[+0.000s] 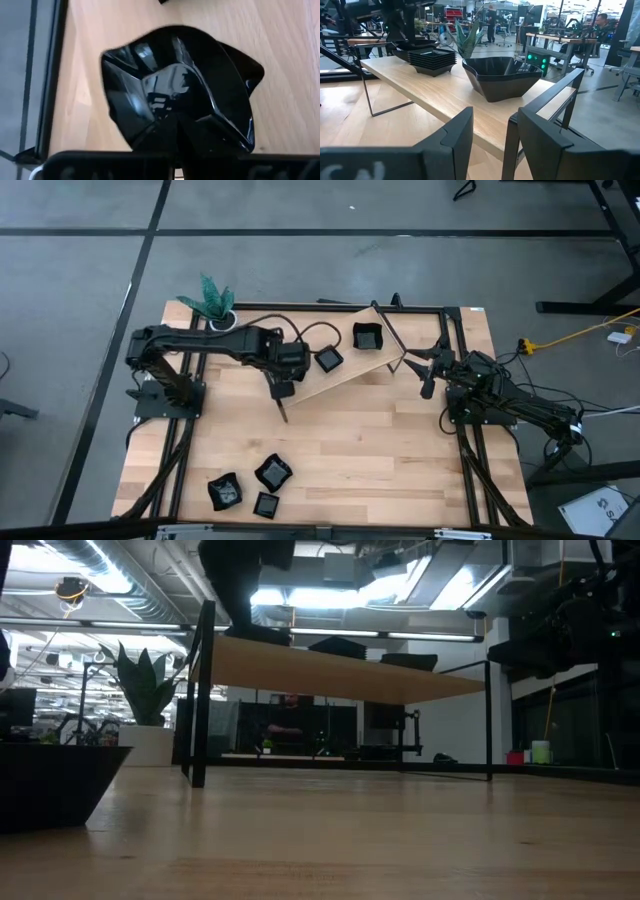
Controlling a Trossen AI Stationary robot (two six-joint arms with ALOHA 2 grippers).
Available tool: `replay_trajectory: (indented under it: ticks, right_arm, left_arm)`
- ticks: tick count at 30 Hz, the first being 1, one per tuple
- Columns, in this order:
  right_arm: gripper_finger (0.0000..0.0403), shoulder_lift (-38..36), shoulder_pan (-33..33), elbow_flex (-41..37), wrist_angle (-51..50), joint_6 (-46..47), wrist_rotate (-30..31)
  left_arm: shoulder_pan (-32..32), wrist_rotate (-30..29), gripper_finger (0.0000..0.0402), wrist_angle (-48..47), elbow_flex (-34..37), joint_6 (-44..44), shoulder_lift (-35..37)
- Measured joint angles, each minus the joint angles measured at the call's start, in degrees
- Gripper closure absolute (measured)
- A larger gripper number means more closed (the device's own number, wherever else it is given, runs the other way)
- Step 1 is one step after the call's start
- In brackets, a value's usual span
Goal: Pick & Place Mini shaped plates
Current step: Stack the black leaf-shaped plate on top of the black leaf-shaped plate on the shelf
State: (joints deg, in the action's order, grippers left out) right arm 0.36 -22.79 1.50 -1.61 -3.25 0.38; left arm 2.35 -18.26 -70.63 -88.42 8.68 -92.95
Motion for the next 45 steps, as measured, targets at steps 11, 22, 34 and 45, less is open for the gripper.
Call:
replay_trajectory:
  ticks: [11, 22, 34, 45]
  right_arm:
    - [0.0249, 0.00, -0.02, 0.00, 0.00, 0.00, 0.00]
    - [0.0249, 0.00, -0.02, 0.00, -0.01, 0.00, 0.00]
    - [0.0249, 0.00, -0.02, 0.00, -0.02, 0.00, 0.00]
    - [0.0249, 0.00, -0.02, 0.00, 0.00, 0.00, 0.00]
  left_arm:
    - [0.02, 7.89, 0.0400, 3.14, 0.00, 4.78, -0.74]
    - [0.01, 10.49, 0.0399, 10.14, 0.00, 8.58, -0.74]
    - [0.98, 7.88, 0.0399, 16.05, 0.00, 7.63, -0.74]
    - [1.57, 4.69, 0.0399, 10.26, 0.00, 9.59, -0.74]
